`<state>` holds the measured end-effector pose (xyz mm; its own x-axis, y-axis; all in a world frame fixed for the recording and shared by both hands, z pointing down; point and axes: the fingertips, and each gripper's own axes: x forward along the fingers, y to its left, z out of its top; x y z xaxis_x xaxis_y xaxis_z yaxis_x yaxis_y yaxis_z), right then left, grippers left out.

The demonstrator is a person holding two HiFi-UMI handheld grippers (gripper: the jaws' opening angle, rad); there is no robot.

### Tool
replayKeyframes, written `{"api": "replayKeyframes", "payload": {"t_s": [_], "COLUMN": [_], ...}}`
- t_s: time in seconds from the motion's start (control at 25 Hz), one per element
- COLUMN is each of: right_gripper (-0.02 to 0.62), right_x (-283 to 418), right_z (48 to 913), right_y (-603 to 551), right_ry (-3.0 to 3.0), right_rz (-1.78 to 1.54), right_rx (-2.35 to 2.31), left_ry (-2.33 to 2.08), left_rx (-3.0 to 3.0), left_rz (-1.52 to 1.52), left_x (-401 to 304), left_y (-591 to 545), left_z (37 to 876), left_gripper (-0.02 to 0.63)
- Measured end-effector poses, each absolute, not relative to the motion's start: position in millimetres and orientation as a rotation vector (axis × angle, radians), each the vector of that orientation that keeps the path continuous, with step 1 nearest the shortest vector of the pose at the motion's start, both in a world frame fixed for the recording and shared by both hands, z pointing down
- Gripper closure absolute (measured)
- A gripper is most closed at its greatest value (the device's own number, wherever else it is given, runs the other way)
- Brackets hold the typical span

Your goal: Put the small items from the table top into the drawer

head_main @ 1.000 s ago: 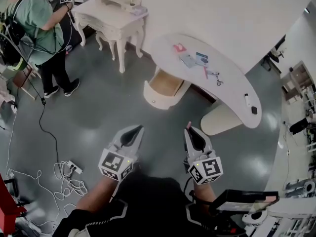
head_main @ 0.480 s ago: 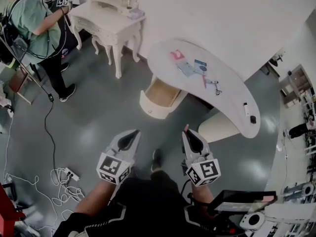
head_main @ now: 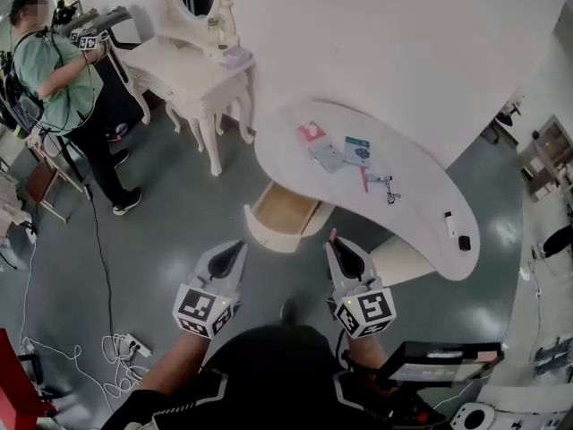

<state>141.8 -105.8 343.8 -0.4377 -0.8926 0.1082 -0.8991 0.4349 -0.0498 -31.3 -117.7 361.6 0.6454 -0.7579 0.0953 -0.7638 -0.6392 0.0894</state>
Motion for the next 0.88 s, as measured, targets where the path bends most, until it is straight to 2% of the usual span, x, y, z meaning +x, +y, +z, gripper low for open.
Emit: {"api": "replayKeyframes", "payload": {"t_s": [0.44,0.88], "right_gripper": [0.548,0.549], "right_x": [186.7,190.8], "right_z": [352.4,350.4], "right_y": [-174.5,-227.2], "right_ry": [-2.661,-2.737], "right_rz": [0.197,0.205], "right_rx": [1.558,1.465], "left_ry": [-1.303,-1.359], "left_rx": [2.753,2.716], "left_rz": [0.117,0.114], "left_x": [27.1,40.8], "left_y": [-174.1,-212.4], "left_z": [354.6,351.5], "left_gripper": [0.606,0.606]}}
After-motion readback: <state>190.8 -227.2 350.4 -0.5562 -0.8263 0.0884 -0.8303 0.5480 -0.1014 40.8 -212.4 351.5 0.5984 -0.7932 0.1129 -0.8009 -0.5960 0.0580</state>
